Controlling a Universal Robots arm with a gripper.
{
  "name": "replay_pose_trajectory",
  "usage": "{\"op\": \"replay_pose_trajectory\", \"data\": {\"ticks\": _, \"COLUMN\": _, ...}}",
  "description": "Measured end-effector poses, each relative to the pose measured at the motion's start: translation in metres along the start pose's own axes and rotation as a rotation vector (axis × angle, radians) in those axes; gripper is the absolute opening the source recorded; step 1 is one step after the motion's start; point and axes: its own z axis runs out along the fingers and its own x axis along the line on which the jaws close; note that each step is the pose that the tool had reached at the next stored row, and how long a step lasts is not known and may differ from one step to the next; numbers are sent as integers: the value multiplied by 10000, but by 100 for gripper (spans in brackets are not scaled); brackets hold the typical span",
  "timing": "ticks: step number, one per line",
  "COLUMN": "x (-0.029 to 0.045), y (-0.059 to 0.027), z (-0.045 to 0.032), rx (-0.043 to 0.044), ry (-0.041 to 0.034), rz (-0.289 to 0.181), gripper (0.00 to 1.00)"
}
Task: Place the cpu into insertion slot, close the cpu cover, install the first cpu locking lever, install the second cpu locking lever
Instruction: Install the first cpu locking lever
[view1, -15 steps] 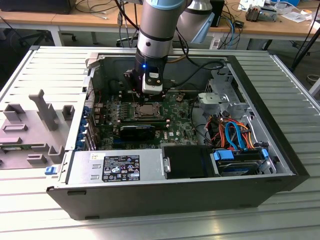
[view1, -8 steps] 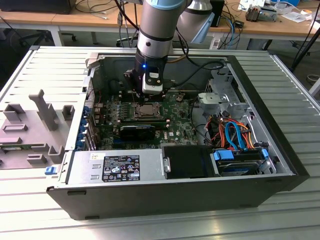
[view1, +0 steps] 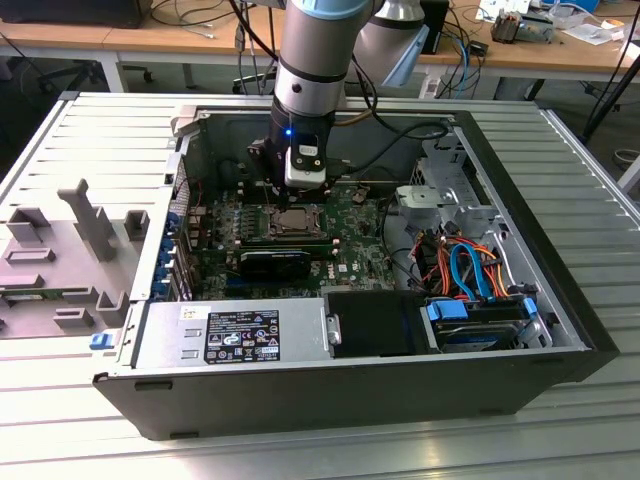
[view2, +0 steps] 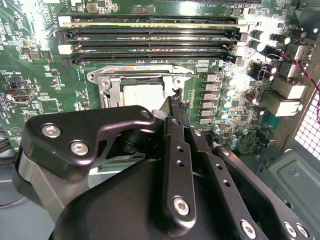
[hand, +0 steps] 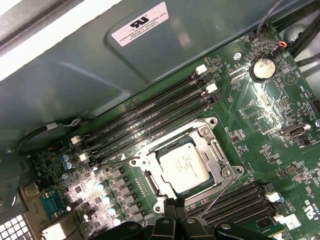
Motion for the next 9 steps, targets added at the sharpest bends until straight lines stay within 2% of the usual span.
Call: {"op": "replay_pose_trajectory", "data": {"ticks": 9, "x": 0, "y": 0, "z": 0, "rx": 6, "ry": -2, "rz": -50, "gripper": 11}}
